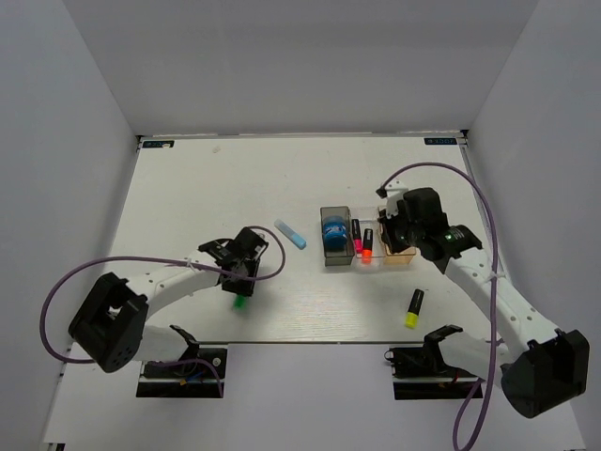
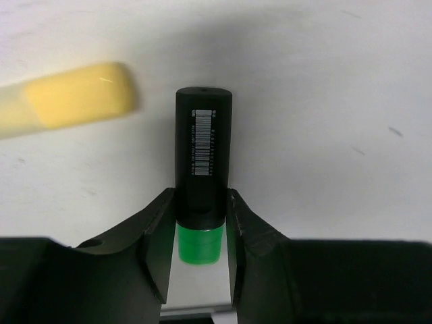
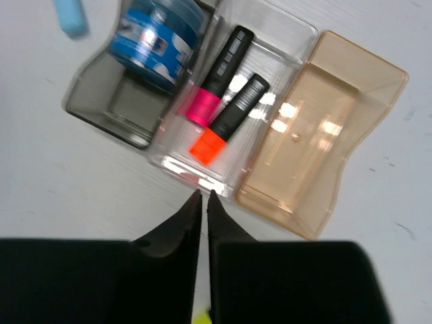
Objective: Sort the stationery into containers
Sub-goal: Pick up the pen from the center of the board, then place the pen in the storage box.
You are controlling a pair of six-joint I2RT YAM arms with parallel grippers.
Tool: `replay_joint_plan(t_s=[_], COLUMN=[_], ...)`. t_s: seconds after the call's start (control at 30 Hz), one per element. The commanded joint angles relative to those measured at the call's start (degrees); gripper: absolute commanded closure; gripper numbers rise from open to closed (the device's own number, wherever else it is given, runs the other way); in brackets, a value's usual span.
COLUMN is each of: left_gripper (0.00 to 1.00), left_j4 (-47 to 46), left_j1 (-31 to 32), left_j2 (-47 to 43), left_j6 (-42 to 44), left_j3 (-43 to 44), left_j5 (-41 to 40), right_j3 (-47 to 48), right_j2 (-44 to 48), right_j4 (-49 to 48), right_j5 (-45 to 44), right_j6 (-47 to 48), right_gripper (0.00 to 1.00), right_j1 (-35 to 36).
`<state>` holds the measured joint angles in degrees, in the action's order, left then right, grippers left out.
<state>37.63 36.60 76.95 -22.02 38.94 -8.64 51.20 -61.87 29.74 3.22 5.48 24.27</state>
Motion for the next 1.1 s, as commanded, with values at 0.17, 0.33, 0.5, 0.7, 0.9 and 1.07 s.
replay_joint_plan(t_s=[0.17,0.33,0.5,0.7,0.9,1.07], left_gripper=[0.99,0.99,0.99,0.99,0.95,0.44], left_j4=[1.49,-4.31,-5.81,-8.61,-9.77,-9.07], left_j1=[11.99,13.76,15.26,15.61,15.61,15.43], left_j2=[-0.58,17.21,31.84,45.39,47.77,49.35], left_j6=[-6.27,-9.26,-13.57,-19.28,-22.01,-22.72], left_j3=[22.37,38.21,59.54,71.18,71.36,72.59], left_j5=[4.95,10.21,11.89,13.04,11.81,11.9], right_j3=[-3.65,-3.12,-4.17,-5.93,-6.9,-7.43], right_j2=[4.3,5.7,7.89,9.57,9.13,9.4], right_j4=[2.16,6.12,6.65,5.6,5.07,5.5], right_j5=[-10.61,-7.45,-7.53,-6.13,-4.28,-3.84], right_j6=[-1.17,-1.78,-2.92,-4.42,-4.69,-3.63], right_gripper=[1.0,0.65,0.61,0.6,0.47,0.21], right_j1=[-3.44,-6.16,-8.71,-11.09,-12.76,-13.99])
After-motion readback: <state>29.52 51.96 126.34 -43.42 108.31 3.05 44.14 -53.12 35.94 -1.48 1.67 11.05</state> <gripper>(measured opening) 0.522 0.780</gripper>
